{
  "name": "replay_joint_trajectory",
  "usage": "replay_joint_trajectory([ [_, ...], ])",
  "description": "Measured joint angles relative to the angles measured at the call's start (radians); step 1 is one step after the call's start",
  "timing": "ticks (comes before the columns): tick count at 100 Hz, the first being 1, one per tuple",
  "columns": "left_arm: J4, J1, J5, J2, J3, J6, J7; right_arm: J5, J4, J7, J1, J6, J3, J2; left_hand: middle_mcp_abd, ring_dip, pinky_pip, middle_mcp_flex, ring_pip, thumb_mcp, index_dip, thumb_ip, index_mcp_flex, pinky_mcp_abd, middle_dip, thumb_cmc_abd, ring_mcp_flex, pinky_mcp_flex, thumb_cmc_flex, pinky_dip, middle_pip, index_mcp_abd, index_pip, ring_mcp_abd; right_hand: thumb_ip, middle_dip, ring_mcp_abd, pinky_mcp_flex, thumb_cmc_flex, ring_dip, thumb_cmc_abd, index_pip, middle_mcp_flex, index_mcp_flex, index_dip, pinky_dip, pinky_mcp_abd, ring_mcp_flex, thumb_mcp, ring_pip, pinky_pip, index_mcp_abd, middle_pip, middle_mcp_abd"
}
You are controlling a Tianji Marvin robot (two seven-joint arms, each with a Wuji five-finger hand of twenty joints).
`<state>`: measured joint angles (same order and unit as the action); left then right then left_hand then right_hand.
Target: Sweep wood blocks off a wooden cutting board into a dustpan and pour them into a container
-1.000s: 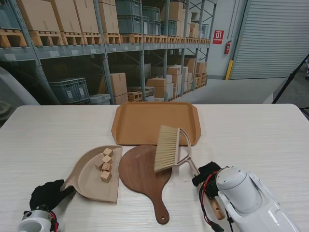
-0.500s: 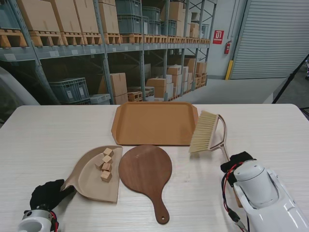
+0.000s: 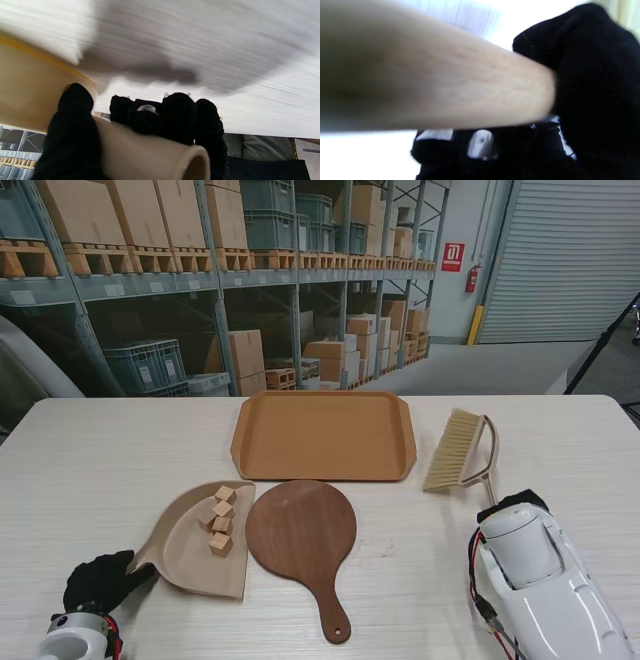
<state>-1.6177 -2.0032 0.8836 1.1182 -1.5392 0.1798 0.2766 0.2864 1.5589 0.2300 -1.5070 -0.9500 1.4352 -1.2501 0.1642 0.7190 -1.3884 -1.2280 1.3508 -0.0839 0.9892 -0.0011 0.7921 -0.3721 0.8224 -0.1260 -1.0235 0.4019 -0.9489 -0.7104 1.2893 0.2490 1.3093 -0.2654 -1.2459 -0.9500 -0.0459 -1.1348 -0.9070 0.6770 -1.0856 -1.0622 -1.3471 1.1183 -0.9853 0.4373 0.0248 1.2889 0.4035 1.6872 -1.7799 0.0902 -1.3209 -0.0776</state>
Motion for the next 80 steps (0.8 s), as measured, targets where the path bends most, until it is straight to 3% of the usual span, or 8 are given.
replay_joint_trajectory([
  [26, 0.000, 0.002, 0.001, -0.001, 0.001, -0.001, -0.004, -0.023, -0.119, 0.081, 0.038, -0.001, 0.009, -0.049, 0.000, 0.000, 0.000, 0.000, 0.000, 0.000, 0.000, 0.000, 0.000, 0.000, 0.000, 0.000, 0.000, 0.000, 0.000, 0.000, 0.000, 0.000, 0.000, 0.000, 0.042, 0.000, 0.000, 0.001, 0.000, 0.000, -0.022, 0.000, 0.000, 0.008, 0.001, -0.012, 0.000, 0.000, 0.032, 0.000, 0.000, 0.001, 0.000, 0.000],
  [32, 0.000, 0.003, 0.001, -0.001, 0.001, -0.001, -0.004, -0.023, -0.142, 0.091, 0.046, -0.001, 0.014, -0.060, 0.000, 0.000, 0.000, 0.000, 0.000, 0.000, 0.000, 0.000, 0.000, 0.000, 0.000, 0.000, 0.000, 0.000, 0.000, 0.000, 0.000, 0.000, 0.000, 0.000, 0.162, 0.000, 0.001, 0.002, 0.000, -0.002, -0.052, 0.000, 0.000, 0.009, 0.001, -0.022, 0.000, -0.001, 0.078, 0.000, 0.000, 0.004, 0.003, 0.001],
  [36, 0.000, 0.003, 0.001, -0.001, 0.002, -0.001, -0.004, -0.012, -0.157, 0.089, 0.050, -0.001, 0.023, -0.071, 0.000, 0.000, 0.000, 0.000, 0.000, 0.000, 0.000, 0.000, 0.000, 0.000, 0.000, 0.000, 0.000, 0.000, 0.000, 0.000, 0.000, 0.000, 0.000, 0.000, 0.420, -0.002, 0.003, 0.003, 0.000, -0.010, -0.137, 0.000, 0.000, 0.025, 0.002, -0.025, 0.001, -0.001, 0.193, 0.000, 0.000, 0.007, 0.003, 0.003],
  [41, 0.000, 0.003, 0.001, -0.001, 0.002, 0.000, -0.004, 0.002, -0.174, 0.091, 0.054, -0.001, 0.025, -0.079, 0.000, 0.000, 0.000, 0.000, 0.000, 0.000, 0.000, 0.000, 0.000, 0.000, 0.000, 0.000, 0.000, 0.000, 0.000, 0.000, 0.000, 0.000, 0.000, 0.000, 0.578, -0.003, 0.005, 0.004, 0.000, -0.022, -0.182, 0.000, 0.000, 0.036, 0.005, -0.037, 0.003, -0.002, 0.251, 0.000, 0.000, 0.013, 0.004, 0.004],
  [50, 0.000, 0.004, 0.001, -0.001, 0.004, 0.001, -0.004, -0.007, -0.200, 0.141, 0.062, -0.001, 0.013, -0.082, 0.000, 0.000, 0.000, 0.000, 0.000, 0.000, 0.000, 0.000, 0.000, 0.000, 0.000, 0.000, 0.000, 0.000, 0.000, 0.000, 0.000, 0.000, 0.000, 0.000, 0.702, -0.006, 0.011, 0.013, 0.000, -0.048, -0.219, 0.000, 0.000, 0.049, 0.018, -0.066, 0.011, -0.004, 0.277, -0.014, 0.000, 0.023, 0.020, 0.007],
  [57, 0.000, 0.004, 0.001, -0.001, 0.005, 0.002, -0.004, -0.019, -0.207, 0.166, 0.067, -0.001, 0.008, -0.082, 0.000, 0.000, 0.000, 0.000, 0.000, 0.000, 0.000, 0.000, 0.000, 0.000, 0.000, 0.000, 0.000, 0.000, 0.000, 0.000, 0.000, 0.000, 0.000, 0.000, 0.745, -0.007, 0.033, 0.028, 0.000, -0.081, -0.222, 0.008, 0.000, 0.052, 0.034, -0.101, 0.044, -0.007, 0.283, -0.041, 0.000, 0.023, 0.035, 0.023],
  [68, 0.000, 0.005, 0.000, -0.002, 0.006, 0.003, -0.004, -0.005, -0.213, 0.157, 0.072, -0.001, 0.008, -0.081, 0.000, 0.000, 0.000, 0.000, 0.000, 0.000, 0.000, 0.000, 0.000, 0.000, 0.000, 0.000, 0.000, 0.000, 0.000, 0.000, 0.000, 0.000, 0.000, 0.000, 0.867, -0.007, 0.098, 0.037, 0.000, -0.152, -0.220, 0.050, 0.000, 0.053, 0.054, -0.186, 0.168, -0.008, 0.293, -0.145, 0.029, -0.001, 0.092, 0.073],
  [80, 0.000, 0.006, 0.000, -0.002, 0.008, 0.004, -0.005, 0.014, -0.216, 0.148, 0.074, -0.001, -0.001, -0.073, 0.000, 0.000, 0.000, 0.000, 0.000, 0.000, 0.000, 0.000, 0.000, 0.000, 0.000, 0.000, 0.000, 0.000, 0.000, 0.000, 0.000, 0.000, 0.000, 0.000, 1.013, 0.036, 0.162, 0.096, 0.034, -0.222, -0.130, 0.133, 0.031, 0.048, 0.097, -0.226, 0.250, -0.010, 0.287, -0.289, 0.074, -0.018, 0.183, 0.136],
])
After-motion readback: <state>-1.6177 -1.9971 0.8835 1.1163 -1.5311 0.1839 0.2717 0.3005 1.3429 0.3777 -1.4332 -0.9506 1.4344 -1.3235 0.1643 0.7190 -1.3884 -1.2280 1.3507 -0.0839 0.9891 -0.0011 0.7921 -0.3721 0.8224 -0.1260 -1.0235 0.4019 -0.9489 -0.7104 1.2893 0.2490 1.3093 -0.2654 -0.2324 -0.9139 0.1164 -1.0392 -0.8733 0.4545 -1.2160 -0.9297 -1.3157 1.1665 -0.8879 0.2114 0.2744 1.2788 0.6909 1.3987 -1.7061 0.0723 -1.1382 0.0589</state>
